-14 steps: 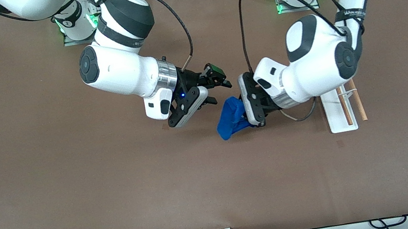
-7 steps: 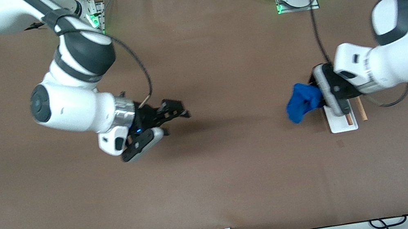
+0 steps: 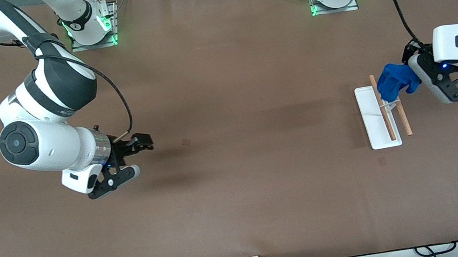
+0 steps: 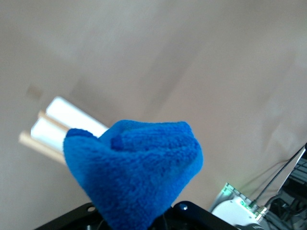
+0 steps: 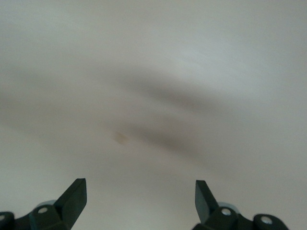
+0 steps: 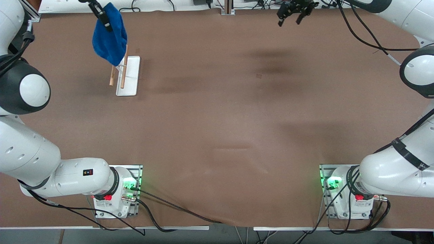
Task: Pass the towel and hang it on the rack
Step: 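Open the right gripper and withdraw while the left gripper carries towel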
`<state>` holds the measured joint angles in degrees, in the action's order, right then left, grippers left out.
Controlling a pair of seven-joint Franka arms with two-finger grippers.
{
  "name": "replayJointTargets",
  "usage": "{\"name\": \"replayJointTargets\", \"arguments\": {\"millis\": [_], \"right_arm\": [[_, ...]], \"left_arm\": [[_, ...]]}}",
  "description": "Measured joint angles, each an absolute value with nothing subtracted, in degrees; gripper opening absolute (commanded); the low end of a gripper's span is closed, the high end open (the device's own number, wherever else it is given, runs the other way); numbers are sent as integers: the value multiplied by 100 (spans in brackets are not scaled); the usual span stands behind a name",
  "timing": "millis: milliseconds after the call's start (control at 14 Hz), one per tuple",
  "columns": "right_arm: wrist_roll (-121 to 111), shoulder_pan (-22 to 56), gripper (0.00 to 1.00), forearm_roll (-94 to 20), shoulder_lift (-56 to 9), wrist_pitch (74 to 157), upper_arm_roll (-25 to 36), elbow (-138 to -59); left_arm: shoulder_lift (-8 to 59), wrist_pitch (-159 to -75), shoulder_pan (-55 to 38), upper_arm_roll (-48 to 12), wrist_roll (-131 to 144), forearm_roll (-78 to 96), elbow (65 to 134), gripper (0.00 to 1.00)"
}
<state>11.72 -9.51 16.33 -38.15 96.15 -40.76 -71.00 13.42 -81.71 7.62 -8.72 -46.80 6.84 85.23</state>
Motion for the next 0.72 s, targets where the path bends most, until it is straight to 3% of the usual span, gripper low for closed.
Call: {"name": "replayJointTargets", "arguments": {"millis": [287,717], "right_arm": [[1476,-1150,100,2427,-3587,9232,-4052,-7094],[1515,-1783,100,2624,-3349,9210,-3987,-7045]], "left_arm": [[479,-8314,980,-904,-3460,607,9628,0],[-692,-9709,1012,-939,-2834,544,11460,0]]}}
